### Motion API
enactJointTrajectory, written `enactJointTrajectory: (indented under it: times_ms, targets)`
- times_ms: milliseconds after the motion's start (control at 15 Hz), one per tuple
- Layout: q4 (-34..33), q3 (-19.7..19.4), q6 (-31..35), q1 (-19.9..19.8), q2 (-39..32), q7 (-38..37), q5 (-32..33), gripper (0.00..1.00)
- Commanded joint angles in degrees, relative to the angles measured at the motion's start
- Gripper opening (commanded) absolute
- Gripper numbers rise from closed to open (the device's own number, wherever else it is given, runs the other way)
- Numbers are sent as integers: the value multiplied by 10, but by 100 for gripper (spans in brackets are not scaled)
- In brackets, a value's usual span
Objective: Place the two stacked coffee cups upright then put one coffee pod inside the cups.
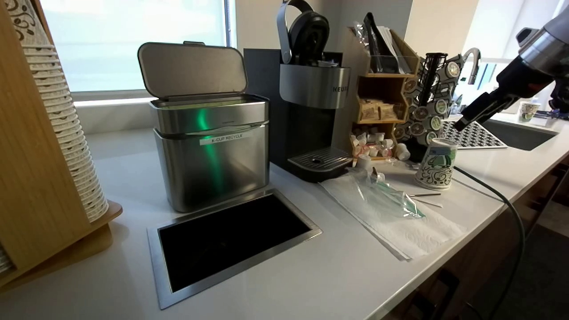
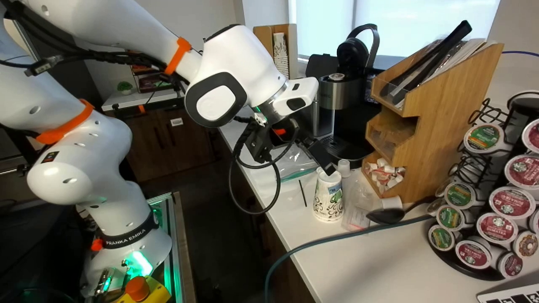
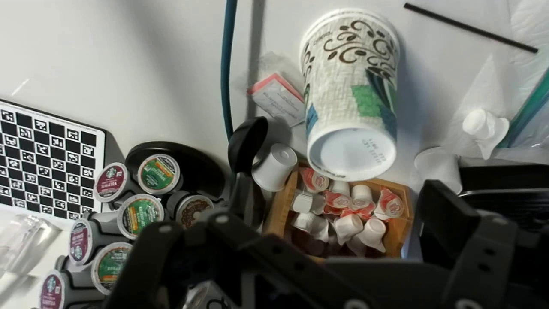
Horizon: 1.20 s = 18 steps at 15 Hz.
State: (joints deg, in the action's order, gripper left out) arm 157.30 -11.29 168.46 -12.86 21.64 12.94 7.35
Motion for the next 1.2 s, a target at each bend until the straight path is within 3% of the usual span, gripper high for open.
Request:
enactJointTrajectory:
  times_ms: [0, 400, 733, 800, 933, 1000, 1133]
  targets:
    - [-11, -30, 22, 29, -40, -21, -50, 100]
    - [-23, -63, 1, 78, -67, -5, -124, 100]
    - [-32, -68, -1, 86, -87, 0, -132, 100]
    - [-22, -59, 9, 69, -76, -8, -112, 100]
    - [-25, -61, 9, 75, -81, -8, -114, 100]
    - [-22, -44, 44, 55, -89, -20, -97, 100]
    - [-15, -60, 61, 78, -87, -3, -118, 100]
